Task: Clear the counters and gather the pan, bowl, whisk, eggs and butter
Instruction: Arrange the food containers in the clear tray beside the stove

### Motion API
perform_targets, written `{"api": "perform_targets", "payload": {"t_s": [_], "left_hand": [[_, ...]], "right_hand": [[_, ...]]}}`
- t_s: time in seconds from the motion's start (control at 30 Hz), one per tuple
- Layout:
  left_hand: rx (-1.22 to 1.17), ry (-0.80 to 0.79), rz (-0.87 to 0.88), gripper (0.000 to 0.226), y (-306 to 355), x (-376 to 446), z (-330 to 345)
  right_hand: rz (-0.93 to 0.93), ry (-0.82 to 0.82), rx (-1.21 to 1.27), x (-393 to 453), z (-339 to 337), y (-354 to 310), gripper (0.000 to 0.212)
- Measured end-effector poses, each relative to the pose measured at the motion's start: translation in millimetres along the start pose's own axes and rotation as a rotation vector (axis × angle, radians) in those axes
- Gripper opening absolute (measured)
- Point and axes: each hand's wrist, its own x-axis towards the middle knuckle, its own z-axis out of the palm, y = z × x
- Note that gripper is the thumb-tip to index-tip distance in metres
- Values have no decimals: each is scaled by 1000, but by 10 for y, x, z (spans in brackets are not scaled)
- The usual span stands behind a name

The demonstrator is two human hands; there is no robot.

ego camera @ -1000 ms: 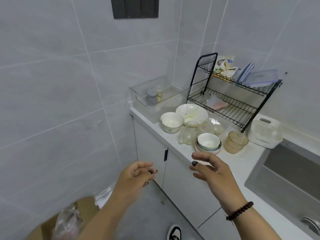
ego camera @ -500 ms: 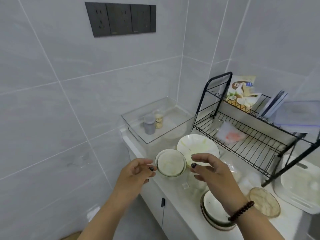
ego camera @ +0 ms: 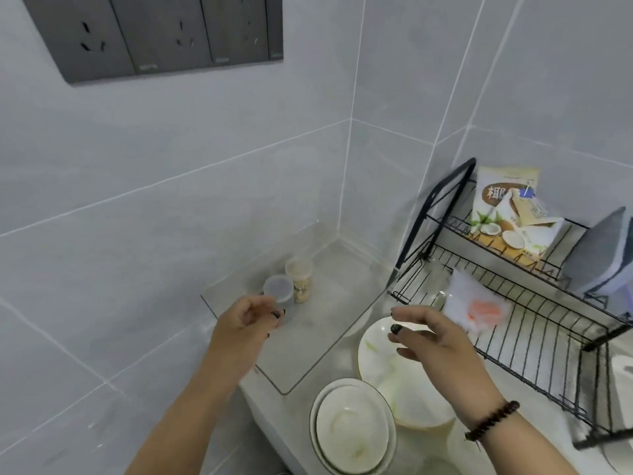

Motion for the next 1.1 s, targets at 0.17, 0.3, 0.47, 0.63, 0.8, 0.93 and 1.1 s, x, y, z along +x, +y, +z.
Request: {"api": "perform_targets", "payload": {"t_s": [0.17,0.3,0.47,0.63,0.8,0.93,1.1], "left_hand": [[337,-86,74,26,-74,915,-31],[562,-202,132,41,-196,1388,26],[699,-332,141,56,-345,1697,95],[838,-424,165,70,-419,1801,123],[945,-478,190,83,-408,1858,110],[941,-474,182,82,-407,1895,67],[969,-456,203,65,-393,1902,48]], "right_hand": [[30,32,-33,620,425,-71,21],[31,52,-29,1072,741,-136,21],[45,13,-161,1551,1097,-69,18],[83,-100,-360,1940,1358,67,29],[86,-226,-590,2164,1569,227,52],[63,-349,-642,2245,1667,340,71],[41,-430,-629,2282,1766,450,78]]}}
